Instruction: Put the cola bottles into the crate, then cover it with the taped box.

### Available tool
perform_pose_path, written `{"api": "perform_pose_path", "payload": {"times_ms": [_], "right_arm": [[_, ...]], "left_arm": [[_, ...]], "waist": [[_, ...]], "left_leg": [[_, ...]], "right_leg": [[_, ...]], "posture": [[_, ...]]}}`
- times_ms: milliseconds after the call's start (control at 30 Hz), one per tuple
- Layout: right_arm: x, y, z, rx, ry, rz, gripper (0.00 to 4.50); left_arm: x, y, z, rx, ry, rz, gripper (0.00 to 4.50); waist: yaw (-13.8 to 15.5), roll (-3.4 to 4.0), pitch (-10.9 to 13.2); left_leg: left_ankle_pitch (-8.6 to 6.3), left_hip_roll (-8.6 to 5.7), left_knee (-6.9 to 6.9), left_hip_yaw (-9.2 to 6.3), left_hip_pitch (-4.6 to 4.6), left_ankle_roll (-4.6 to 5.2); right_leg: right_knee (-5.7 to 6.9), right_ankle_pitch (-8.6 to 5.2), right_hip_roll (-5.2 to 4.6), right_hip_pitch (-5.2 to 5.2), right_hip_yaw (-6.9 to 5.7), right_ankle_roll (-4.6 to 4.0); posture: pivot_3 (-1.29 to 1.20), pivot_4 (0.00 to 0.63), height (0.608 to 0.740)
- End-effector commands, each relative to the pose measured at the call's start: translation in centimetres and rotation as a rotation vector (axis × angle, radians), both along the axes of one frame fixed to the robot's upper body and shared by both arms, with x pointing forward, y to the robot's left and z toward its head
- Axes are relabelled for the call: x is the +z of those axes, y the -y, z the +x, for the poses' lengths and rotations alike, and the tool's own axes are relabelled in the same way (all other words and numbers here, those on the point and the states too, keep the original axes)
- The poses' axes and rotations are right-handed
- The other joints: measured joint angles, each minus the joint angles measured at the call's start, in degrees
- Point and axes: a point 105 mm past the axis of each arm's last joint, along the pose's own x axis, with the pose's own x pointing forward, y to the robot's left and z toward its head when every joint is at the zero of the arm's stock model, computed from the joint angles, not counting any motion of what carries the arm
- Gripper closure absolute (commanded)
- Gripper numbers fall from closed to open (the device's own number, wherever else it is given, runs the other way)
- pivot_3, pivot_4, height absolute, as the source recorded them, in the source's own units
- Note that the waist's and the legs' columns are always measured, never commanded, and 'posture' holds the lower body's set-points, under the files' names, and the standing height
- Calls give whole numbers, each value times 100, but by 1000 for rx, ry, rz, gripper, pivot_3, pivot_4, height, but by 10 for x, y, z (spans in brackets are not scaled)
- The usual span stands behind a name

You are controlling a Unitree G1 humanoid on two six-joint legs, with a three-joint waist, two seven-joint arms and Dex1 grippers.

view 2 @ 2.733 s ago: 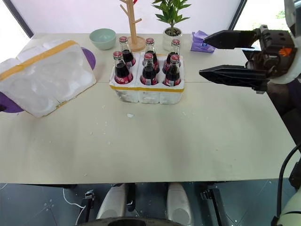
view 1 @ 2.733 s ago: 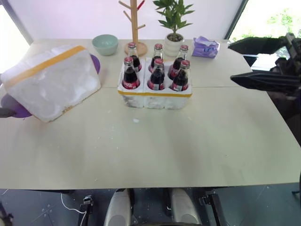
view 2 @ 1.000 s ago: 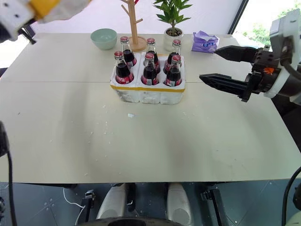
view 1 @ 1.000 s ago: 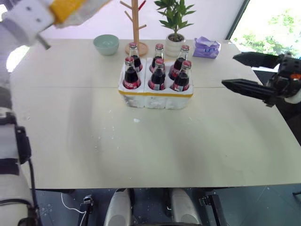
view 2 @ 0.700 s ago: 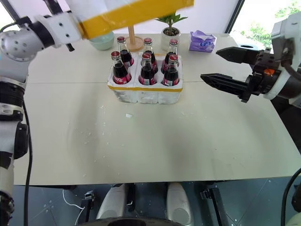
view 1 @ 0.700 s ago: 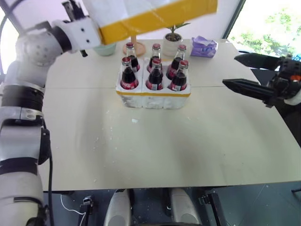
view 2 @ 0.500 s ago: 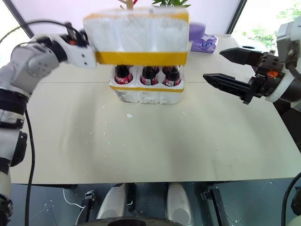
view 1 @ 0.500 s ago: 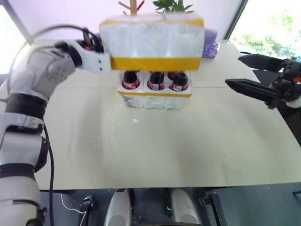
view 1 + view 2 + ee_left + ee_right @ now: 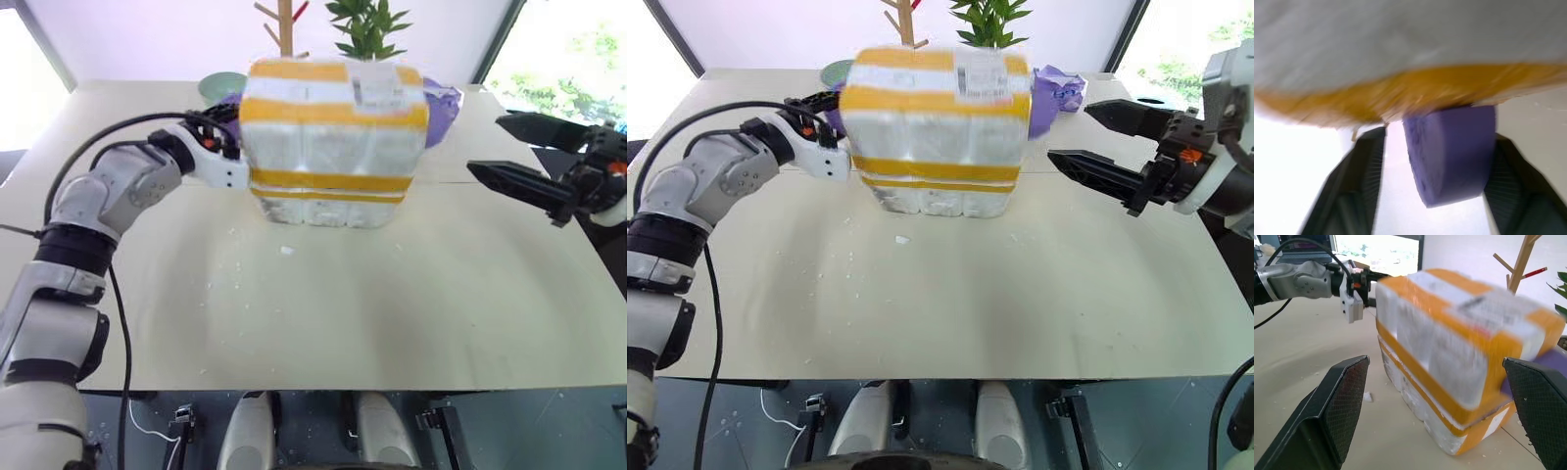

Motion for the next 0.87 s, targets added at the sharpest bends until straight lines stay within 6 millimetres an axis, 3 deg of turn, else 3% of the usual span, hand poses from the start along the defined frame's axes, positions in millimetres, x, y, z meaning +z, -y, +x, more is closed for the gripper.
{"api": "perform_pose_path", "payload": {"times_ms": [33, 233, 300, 367, 433, 500, 533, 667, 767, 867], "right_arm": [[9, -3, -4, 25, 39, 17, 0], [3, -4, -1, 24, 19, 24, 0], [1, -3, -1, 24, 9, 27, 0], [-3, -2, 0, 18, -3, 26, 0], [-8, 2, 3, 4, -20, 13, 0], [-15, 7, 7, -14, -37, -7, 0], [-20, 10, 9, -26, -49, -27, 0], [-40, 21, 20, -61, -95, -106, 0], [-44, 26, 26, -66, -102, -122, 0], [-44, 25, 29, -54, -104, -120, 0]], "left_arm": [[14, -3, -13, -34, 42, -28, 816], [16, -19, -45, -96, 33, -129, 816], [16, -32, -58, -105, -72, -279, 816], [15, -51, -65, -71, -264, -505, 816], [16, -71, -71, -39, -574, -862, 816], [25, -79, -83, -83, -863, -1147, 816], [28, -80, -94, -105, -1013, -1203, 816], [49, -84, -130, -193, -1324, -1187, 816], [59, -83, -130, -194, -1347, -1177, 816], [54, -79, -128, -153, -1341, -1090, 816]], "waist": [[2, 0, 0], [-2, 1, 0], [-7, 2, -1], [-8, 3, -1], [-11, 3, -1], [-5, 2, -1], [-6, 2, -1], [-39, 3, 0], [-6, 5, -1], [-14, 13, -3]], "left_leg": [[0, 0, 0, 0, -1, 0], [0, 3, 0, 0, 1, 0], [0, 3, 0, 0, 1, 0], [0, 4, -1, 1, 3, 0], [0, 4, 0, 0, 5, 0], [2, 6, 3, -8, 4, -3], [2, 5, 4, -10, 5, -3], [2, 3, 3, -10, 8, -3], [2, 1, 2, -9, 17, -3], [2, 1, -1, -5, 38, -3]], "right_leg": [[0, 0, 0, 0, 0, 0], [1, 1, 0, 0, 0, -1], [1, 1, -1, 0, 0, -2], [1, 1, -3, 2, 1, -2], [3, 1, -2, 3, 0, -3], [6, 0, 1, 5, -3, -3], [6, 0, 1, 7, -3, -3], [-3, -1, 2, 14, -4, -2], [-5, -11, 2, 21, -5, -20], [-8, -13, 3, 40, -3, -23]], "posture": [[0, 150, 740], [0, 150, 740], [0, 150, 740], [0, 150, 740], [0, 150, 740], [0, 150, 740], [0, 150, 740], [0, 150, 740], [0, 150, 740], [0, 150, 740]]}}
